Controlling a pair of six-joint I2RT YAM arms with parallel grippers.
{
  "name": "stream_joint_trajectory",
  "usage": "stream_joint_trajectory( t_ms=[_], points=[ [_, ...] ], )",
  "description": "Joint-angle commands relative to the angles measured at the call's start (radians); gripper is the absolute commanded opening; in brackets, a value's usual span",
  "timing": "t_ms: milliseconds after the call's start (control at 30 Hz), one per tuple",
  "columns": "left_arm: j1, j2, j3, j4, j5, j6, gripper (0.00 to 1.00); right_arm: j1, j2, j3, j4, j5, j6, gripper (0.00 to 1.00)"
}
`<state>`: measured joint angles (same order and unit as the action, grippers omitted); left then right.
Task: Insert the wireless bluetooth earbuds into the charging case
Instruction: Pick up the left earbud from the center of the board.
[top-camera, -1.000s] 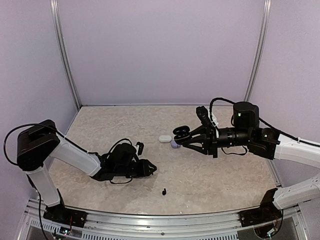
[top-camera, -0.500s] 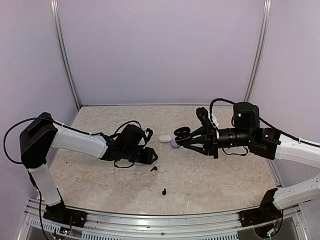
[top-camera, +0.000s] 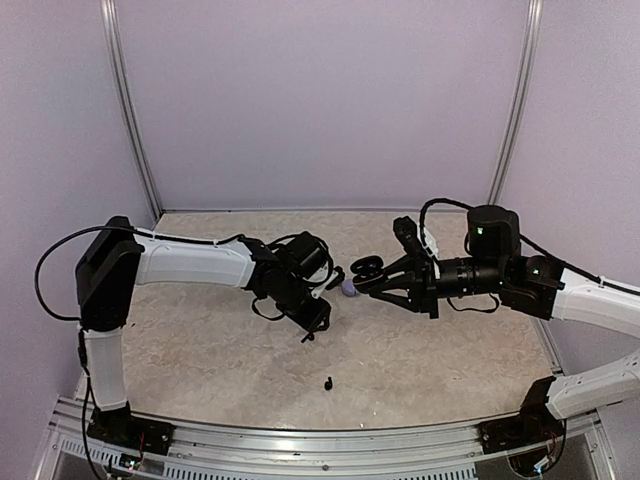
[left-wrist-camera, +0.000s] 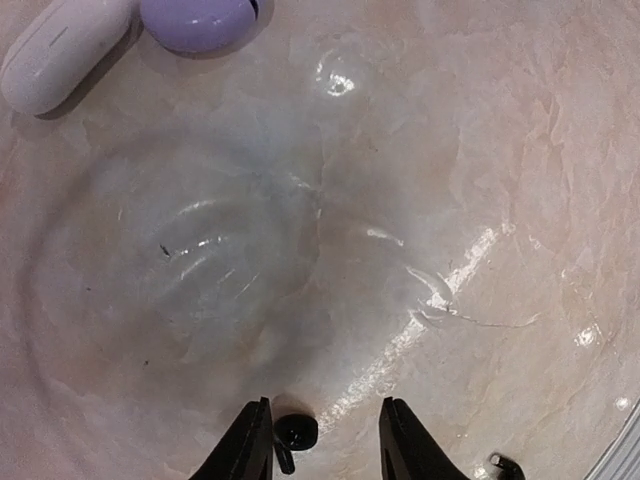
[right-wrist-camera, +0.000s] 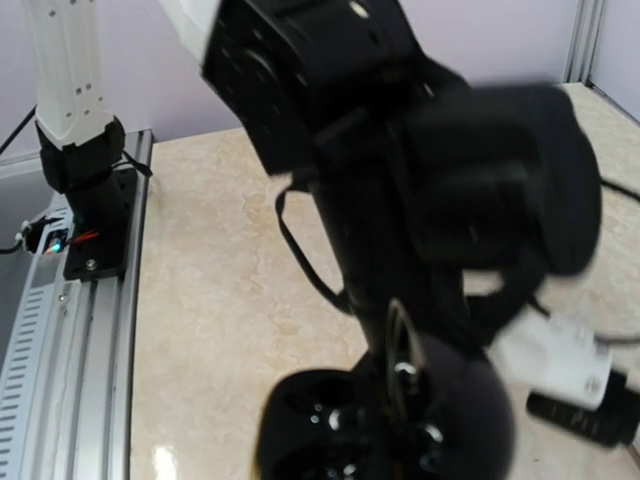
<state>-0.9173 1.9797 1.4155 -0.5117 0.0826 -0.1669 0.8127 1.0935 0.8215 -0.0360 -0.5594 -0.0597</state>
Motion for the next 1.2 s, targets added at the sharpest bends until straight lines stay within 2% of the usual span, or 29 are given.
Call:
stream_joint_trajectory(
  t_ms=[0, 433, 700, 833, 933, 1167],
  points=[
    [-0.012, 0.066, 0.087, -0.152, -0.024, 0.051, 0.36, -0.012, -0.025, 0.018, -0.009, 0.008, -0.003, 0.04],
    [-0.022, 0.157, 0.167, -0.218, -0.08, 0.085, 0.29, -0.014, -0.017, 0.017, -0.007, 0.004, -0.005, 0.04],
    [-0.029, 0.169, 0.158, -0.231, -0.072, 0.088, 0.31, -0.015, -0.013, 0.016, -0.003, 0.001, -0.004, 0.04],
    [-0.029, 0.171, 0.146, -0.234, -0.077, 0.09, 0.22, -0.014, -0.014, 0.016, -0.003, 0.002, -0.003, 0.04],
    [-0.029, 0.158, 0.123, -0.237, -0.08, 0.084, 0.16, -0.015, -0.012, 0.02, -0.003, 0.001, -0.005, 0.04],
    [-0.031, 0.04, -0.067, -0.231, -0.08, 0.035, 0.14, -0.015, 0.004, 0.025, 0.001, -0.015, -0.006, 0.04]
  ],
)
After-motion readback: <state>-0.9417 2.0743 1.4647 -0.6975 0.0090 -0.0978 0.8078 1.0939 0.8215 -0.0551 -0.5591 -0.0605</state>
